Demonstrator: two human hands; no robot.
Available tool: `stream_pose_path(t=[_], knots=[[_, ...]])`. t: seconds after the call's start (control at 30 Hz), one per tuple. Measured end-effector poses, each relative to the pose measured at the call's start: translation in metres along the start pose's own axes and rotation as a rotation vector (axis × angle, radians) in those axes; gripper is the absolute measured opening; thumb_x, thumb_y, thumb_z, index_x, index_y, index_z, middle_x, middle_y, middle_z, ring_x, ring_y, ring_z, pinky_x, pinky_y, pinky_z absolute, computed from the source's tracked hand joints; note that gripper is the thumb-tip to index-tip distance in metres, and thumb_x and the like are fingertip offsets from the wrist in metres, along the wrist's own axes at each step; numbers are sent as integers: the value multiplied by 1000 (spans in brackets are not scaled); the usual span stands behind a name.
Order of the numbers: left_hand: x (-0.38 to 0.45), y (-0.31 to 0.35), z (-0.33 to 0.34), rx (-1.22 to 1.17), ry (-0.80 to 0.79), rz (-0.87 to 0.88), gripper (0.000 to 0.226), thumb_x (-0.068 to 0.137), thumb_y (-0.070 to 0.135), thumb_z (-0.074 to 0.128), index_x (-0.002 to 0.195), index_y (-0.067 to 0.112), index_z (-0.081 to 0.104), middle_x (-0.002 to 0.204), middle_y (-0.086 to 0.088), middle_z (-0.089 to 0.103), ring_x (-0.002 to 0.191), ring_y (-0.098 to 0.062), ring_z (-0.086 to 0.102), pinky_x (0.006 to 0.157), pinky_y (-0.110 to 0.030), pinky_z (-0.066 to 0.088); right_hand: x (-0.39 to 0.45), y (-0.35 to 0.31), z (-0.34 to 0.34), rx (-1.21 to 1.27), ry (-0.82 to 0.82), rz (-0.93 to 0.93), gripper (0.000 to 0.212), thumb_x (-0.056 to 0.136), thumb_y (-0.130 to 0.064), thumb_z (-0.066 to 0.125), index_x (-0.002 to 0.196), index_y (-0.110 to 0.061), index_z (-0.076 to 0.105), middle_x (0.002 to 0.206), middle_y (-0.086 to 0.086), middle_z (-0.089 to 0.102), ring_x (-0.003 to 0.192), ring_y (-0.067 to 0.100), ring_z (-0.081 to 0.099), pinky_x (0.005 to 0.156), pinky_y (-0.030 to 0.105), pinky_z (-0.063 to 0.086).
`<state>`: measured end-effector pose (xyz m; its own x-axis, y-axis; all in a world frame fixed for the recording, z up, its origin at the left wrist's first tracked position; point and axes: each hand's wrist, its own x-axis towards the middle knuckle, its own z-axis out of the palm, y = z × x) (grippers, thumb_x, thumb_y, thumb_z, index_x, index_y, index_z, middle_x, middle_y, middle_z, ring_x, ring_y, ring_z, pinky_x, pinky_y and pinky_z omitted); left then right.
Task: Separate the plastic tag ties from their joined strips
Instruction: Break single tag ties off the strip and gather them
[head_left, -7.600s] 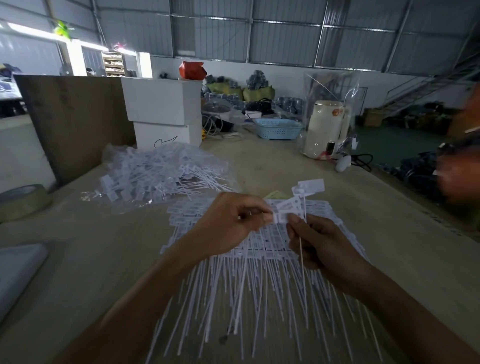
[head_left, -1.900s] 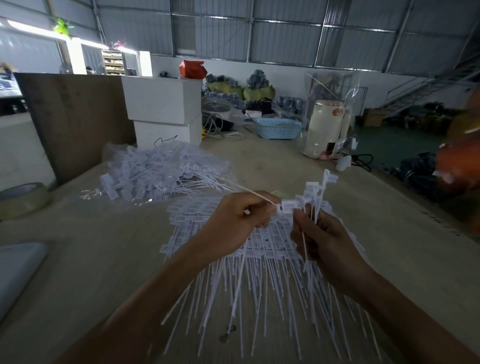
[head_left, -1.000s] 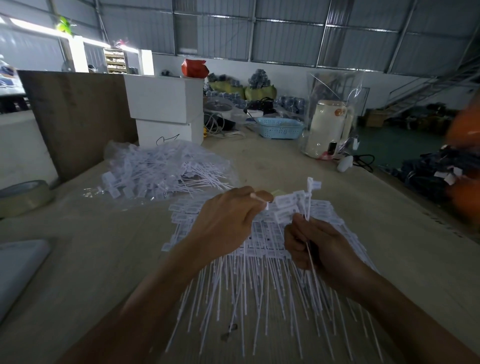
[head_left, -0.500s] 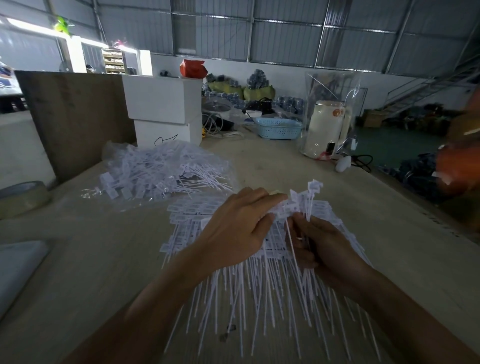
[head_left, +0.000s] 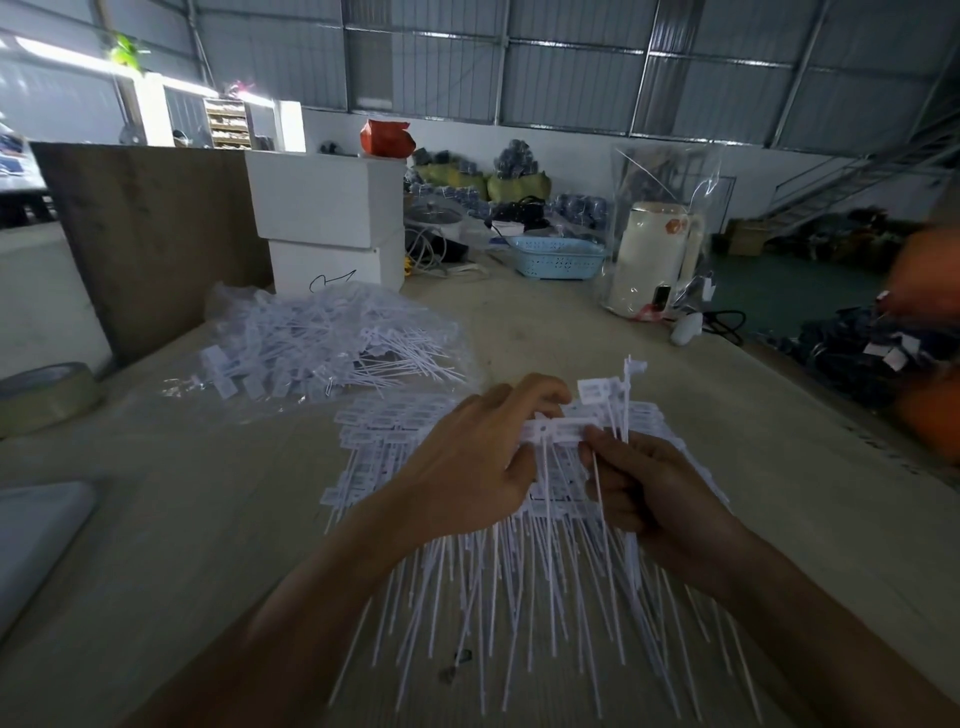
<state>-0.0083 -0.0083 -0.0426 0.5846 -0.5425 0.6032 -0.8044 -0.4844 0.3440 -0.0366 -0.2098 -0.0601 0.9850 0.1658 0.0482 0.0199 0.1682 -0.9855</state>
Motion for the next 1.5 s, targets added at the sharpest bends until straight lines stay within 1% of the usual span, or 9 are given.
stream_pose_path(t=[0.07, 0.27, 0.5, 0.8, 1.0, 1.23, 1.37, 1.4, 1.5], knots=[[0, -3, -1, 37, 38, 4, 51, 82, 7, 56, 126, 29, 43, 118, 8, 62, 101, -17, 57, 84, -37, 47, 1, -1, -2, 40, 8, -1, 29, 94, -32, 59, 69, -17, 61, 60, -4, 15, 50, 11, 11, 37, 20, 20], [3, -5, -2, 191, 182, 21, 24, 89, 27, 67, 112, 19, 67, 103, 2, 70, 88, -21, 62, 77, -39, 51, 3, 1, -5, 28, -22, -46, 29, 92, -37, 62, 73, -15, 64, 60, -3, 16, 48, 11, 11, 37, 20, 24], [1, -3, -3, 247, 176, 77, 31, 87, 20, 64, 118, 16, 70, 96, -2, 70, 83, -28, 64, 68, -40, 54, -1, -1, 0, -34, -49, -69, 32, 87, -40, 64, 77, -10, 64, 55, -3, 21, 48, 13, 13, 39, 21, 24], [2, -1, -2, 260, 116, 50, 24, 86, 15, 70, 110, 14, 72, 102, -3, 71, 92, -27, 65, 76, -39, 51, -1, 3, 1, -106, 1, -119, 29, 92, -30, 59, 71, -11, 62, 54, 0, 22, 43, 12, 18, 40, 21, 25], [2, -4, -1, 70, 100, -88, 20, 92, 23, 65, 111, 21, 73, 110, 5, 72, 99, -16, 66, 84, -33, 52, 0, 6, -3, -125, -36, -171, 32, 96, -31, 59, 74, -9, 59, 54, -1, 28, 45, 13, 22, 41, 21, 28], [6, -9, 1, -139, 54, -191, 15, 90, 27, 71, 97, 16, 77, 97, 7, 76, 87, -5, 68, 78, -34, 55, 0, 5, -3, -124, -66, -203, 33, 93, -34, 60, 71, -11, 58, 54, -1, 28, 46, 13, 20, 42, 22, 26], [6, -11, 2, -269, 36, -213, 10, 88, 14, 72, 87, 4, 74, 78, 29, 69, 71, 12, 63, 64, -13, 48, -2, 4, -1, -126, -74, -234, 32, 93, -33, 58, 70, -10, 57, 54, 1, 26, 45, 13, 19, 43, 23, 25], [6, -12, 2, -315, 28, -227, 10, 88, 10, 72, 84, 1, 73, 72, 32, 66, 64, 10, 63, 60, -12, 47, -3, 4, -1, -126, -77, -244, 32, 93, -32, 58, 70, -10, 57, 54, 2, 26, 45, 13, 20, 43, 22, 25], [5, -12, 1, -434, 20, -257, 14, 88, 5, 70, 76, -1, 70, 75, 21, 70, 53, -10, 62, 55, -30, 53, -2, 4, 0, -131, -80, -269, 33, 94, -32, 59, 70, -10, 57, 54, 1, 27, 45, 13, 20, 43, 22, 26]])
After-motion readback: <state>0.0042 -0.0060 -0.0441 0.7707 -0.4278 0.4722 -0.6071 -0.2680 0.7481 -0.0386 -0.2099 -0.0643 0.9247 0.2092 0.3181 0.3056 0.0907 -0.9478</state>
